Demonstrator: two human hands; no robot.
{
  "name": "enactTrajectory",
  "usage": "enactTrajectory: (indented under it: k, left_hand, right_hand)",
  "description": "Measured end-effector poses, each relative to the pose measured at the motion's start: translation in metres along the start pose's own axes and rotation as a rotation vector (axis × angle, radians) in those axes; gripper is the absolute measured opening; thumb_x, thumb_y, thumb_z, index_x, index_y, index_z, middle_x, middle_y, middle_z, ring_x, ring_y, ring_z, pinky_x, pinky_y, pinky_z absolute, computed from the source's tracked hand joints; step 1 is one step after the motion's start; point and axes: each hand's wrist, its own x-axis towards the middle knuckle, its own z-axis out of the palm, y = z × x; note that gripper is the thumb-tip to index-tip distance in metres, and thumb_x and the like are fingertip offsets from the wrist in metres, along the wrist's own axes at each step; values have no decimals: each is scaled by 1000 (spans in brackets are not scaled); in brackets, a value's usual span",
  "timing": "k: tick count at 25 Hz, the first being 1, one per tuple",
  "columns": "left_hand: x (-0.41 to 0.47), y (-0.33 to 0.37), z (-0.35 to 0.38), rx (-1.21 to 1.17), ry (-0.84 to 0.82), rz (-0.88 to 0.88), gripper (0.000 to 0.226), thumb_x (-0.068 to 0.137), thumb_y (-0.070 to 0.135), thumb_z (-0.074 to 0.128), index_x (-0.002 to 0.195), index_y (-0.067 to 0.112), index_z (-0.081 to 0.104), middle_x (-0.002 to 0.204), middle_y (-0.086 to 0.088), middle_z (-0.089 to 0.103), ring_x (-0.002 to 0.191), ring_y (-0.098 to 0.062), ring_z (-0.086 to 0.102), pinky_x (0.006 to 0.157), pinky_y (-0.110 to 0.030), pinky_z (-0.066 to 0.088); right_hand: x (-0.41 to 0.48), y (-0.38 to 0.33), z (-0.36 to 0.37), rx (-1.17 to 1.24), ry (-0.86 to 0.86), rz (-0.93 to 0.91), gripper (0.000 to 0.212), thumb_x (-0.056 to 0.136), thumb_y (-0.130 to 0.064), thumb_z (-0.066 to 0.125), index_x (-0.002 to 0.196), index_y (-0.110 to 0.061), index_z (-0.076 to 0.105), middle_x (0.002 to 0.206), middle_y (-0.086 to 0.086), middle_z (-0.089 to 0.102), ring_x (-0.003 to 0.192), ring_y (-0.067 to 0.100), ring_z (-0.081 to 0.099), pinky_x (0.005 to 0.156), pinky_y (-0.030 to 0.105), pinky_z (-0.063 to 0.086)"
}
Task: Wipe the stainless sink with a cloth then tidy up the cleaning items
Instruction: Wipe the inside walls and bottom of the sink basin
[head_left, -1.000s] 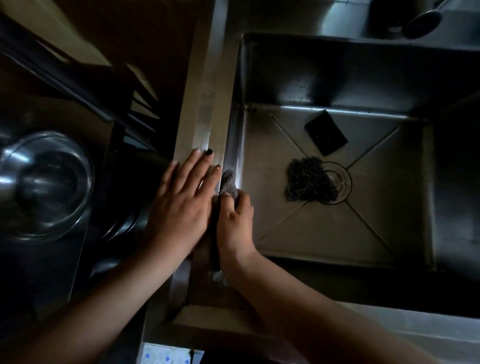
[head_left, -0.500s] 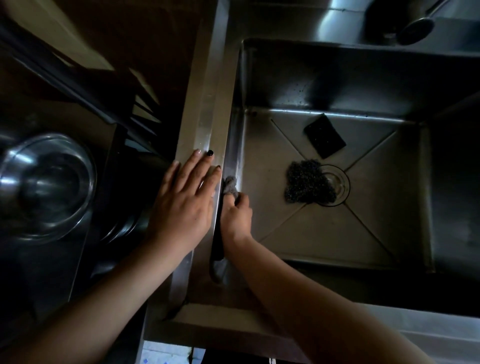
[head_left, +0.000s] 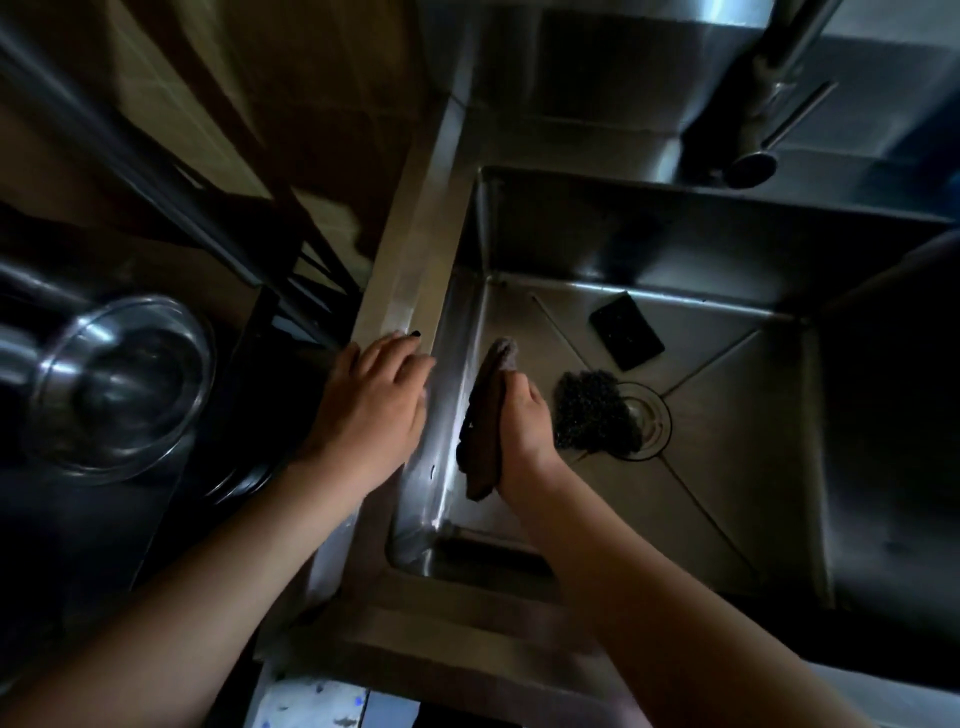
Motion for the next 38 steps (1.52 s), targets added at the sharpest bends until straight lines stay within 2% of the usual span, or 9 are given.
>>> enactTrajectory:
  k: [8, 11, 15, 17, 23, 25, 28, 33, 38]
  left_hand:
    - [53, 1, -6, -144, 75, -101, 29, 85, 11, 53, 113, 5, 58, 124, -14, 55, 120, -31, 48, 100, -43, 36]
    - [82, -8, -8, -232, 92, -119, 28, 87, 13, 52, 114, 6, 55, 125, -13, 54, 120, -29, 47, 101, -41, 36]
    - [129, -34, -2, -323, 76, -98, 28, 91, 18, 47, 119, 15, 51, 129, -5, 51, 122, -22, 44, 100, -35, 34]
    - [151, -47, 3, -323, 79, -36, 28, 91, 18, 48, 119, 16, 51, 129, -5, 50, 122, -21, 43, 99, -34, 35]
    - [220, -56, 16, -338, 107, 132, 29, 90, 14, 48, 119, 12, 52, 132, -8, 47, 126, -23, 38, 103, -29, 27]
    - [242, -52, 17, -344, 130, 185, 28, 89, 10, 50, 117, 9, 54, 131, -10, 49, 127, -25, 38, 104, -27, 22]
    - [261, -48, 21, -352, 157, 171, 26, 90, 11, 47, 115, 10, 55, 129, -8, 50, 126, -24, 39, 101, -24, 21]
    - [271, -47, 36, -199, 132, 147, 27, 90, 18, 42, 113, 15, 55, 127, -6, 51, 119, -26, 44, 100, -37, 32]
    - [266, -47, 36, -90, 120, 242, 39, 91, 20, 37, 129, 18, 44, 144, -2, 37, 132, -19, 30, 108, -29, 10]
  right_hand:
    - [15, -52, -2, 108, 23, -87, 35, 95, -32, 37, 114, -6, 50, 91, 20, 54, 79, 30, 54, 69, 40, 47]
    - [25, -67, 12, 145, 91, -120, 31, 96, -32, 39, 115, -11, 51, 90, 12, 58, 88, 30, 57, 80, 43, 49]
    - [51, -84, 41, 276, 210, -191, 34, 96, -34, 41, 117, -9, 52, 93, 10, 60, 81, 22, 59, 65, 28, 47]
    - [68, -92, 55, 371, 274, -218, 34, 96, -32, 42, 118, -8, 51, 102, 15, 59, 87, 25, 59, 72, 28, 48]
    - [119, -112, 73, 510, 456, -437, 12, 92, -25, 51, 83, -19, 45, 86, 11, 55, 77, 19, 53, 71, 26, 47]
    - [134, -122, 72, 534, 476, -514, 12, 91, -24, 54, 89, -18, 43, 84, 3, 53, 76, 14, 52, 64, 14, 46]
    - [152, -128, 78, 513, 446, -547, 24, 87, -29, 59, 95, -19, 38, 87, -2, 51, 80, 12, 53, 71, 21, 44]
    - [176, -129, 95, 498, 327, -598, 33, 83, -24, 65, 82, -26, 31, 82, -5, 51, 57, -12, 51, 52, 1, 38]
    - [181, -127, 100, 446, 341, -725, 41, 80, -14, 69, 79, -25, 30, 82, -4, 48, 57, -17, 50, 57, 1, 38]
